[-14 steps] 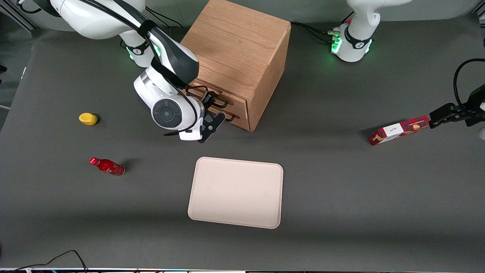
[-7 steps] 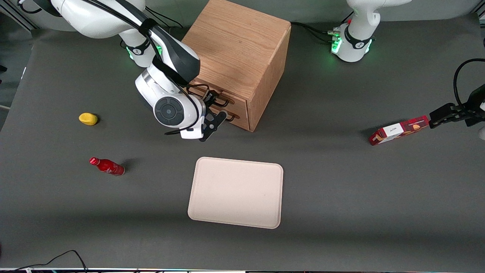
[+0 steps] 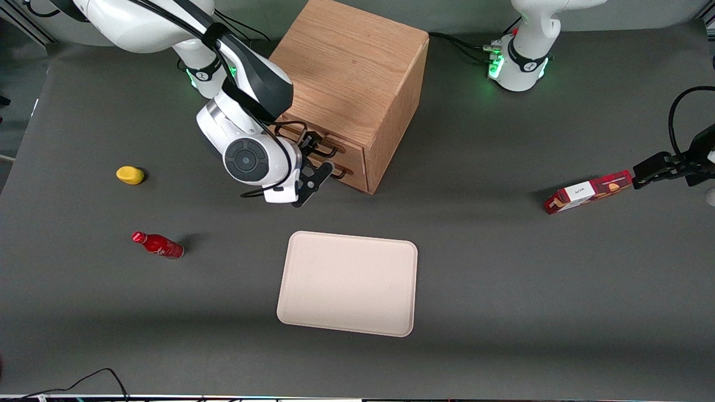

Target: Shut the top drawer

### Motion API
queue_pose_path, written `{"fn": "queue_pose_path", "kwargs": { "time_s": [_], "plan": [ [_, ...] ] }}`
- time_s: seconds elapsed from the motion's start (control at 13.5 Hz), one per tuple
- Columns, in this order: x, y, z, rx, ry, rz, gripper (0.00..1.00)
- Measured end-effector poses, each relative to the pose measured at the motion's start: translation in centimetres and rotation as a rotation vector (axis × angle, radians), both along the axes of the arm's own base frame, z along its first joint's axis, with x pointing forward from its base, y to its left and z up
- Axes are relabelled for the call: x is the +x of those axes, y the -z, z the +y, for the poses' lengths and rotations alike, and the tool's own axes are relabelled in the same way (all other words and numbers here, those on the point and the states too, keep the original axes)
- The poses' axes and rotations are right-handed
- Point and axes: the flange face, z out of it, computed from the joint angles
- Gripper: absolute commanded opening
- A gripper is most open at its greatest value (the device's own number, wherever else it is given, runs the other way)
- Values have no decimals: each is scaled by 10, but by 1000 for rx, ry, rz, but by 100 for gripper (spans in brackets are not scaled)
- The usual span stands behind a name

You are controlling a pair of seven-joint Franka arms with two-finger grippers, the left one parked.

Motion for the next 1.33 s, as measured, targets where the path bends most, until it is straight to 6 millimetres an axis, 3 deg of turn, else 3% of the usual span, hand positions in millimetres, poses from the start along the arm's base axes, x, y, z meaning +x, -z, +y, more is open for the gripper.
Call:
{"fn": "queue_pose_path", "kwargs": {
  "time_s": [0.44, 0.81, 1.04, 1.33],
  "plan": [
    [2, -24, -9, -15, -2, 4, 100],
    [26, -74, -31, 7, 42, -43, 100],
    [44, -125, -66, 0, 114, -125, 100],
    [58, -187, -142, -74, 255, -265, 100]
  ]
}}
